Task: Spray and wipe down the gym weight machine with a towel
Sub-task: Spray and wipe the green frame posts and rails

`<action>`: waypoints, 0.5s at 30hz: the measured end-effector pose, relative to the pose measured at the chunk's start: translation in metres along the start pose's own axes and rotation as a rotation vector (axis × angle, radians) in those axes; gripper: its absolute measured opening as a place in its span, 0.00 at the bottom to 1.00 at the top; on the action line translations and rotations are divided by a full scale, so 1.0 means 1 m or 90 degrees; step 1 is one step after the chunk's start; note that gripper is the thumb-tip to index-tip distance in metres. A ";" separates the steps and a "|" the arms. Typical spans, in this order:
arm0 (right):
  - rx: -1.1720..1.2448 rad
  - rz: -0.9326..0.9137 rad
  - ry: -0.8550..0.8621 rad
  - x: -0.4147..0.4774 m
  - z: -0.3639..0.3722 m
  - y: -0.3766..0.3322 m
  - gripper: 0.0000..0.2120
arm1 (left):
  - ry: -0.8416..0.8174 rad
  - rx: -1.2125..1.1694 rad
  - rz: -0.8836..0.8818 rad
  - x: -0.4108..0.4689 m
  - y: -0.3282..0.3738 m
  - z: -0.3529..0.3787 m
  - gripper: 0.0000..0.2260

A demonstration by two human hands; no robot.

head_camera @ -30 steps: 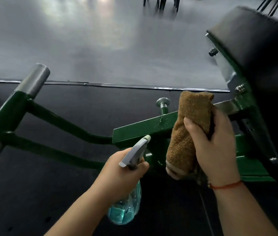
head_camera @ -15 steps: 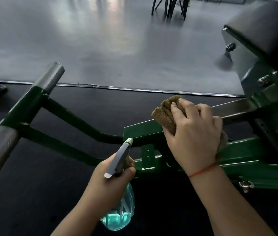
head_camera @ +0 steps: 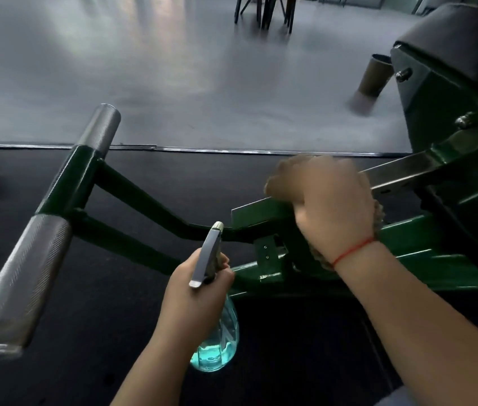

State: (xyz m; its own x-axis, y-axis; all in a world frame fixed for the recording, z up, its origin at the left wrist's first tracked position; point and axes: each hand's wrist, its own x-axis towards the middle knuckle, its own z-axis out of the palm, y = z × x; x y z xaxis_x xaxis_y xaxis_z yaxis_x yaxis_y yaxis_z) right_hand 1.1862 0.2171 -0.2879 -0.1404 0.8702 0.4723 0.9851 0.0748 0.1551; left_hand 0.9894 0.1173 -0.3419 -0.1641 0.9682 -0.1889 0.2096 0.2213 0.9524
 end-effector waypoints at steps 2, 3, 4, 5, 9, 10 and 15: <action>0.005 0.093 0.029 0.004 0.000 0.017 0.21 | 0.006 -0.025 -0.008 0.002 0.001 -0.004 0.05; -0.003 0.109 0.034 0.003 0.004 0.015 0.22 | 0.008 -0.029 -0.010 0.003 0.001 -0.006 0.05; -0.020 0.105 0.038 0.000 0.010 0.009 0.23 | 0.008 -0.032 -0.012 0.004 0.001 -0.008 0.05; -0.035 0.094 0.042 -0.003 0.017 -0.001 0.23 | 0.008 -0.036 -0.017 0.005 0.000 -0.010 0.05; -0.036 0.051 0.035 -0.014 0.032 -0.034 0.26 | 0.014 -0.044 -0.033 0.009 0.002 -0.015 0.04; -0.029 0.035 0.026 -0.017 0.035 -0.042 0.27 | 0.019 -0.047 -0.034 0.009 0.003 -0.016 0.04; 0.012 -0.078 0.010 -0.041 0.051 -0.087 0.30 | 0.017 -0.055 -0.026 0.006 0.007 -0.020 0.04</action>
State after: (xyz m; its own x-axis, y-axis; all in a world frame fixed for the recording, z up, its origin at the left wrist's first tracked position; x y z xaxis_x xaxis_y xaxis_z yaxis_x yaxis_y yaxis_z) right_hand 1.1112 0.1998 -0.3654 -0.2609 0.8464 0.4643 0.9622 0.1889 0.1964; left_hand 0.9711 0.1221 -0.3312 -0.1959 0.9551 -0.2222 0.1181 0.2480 0.9616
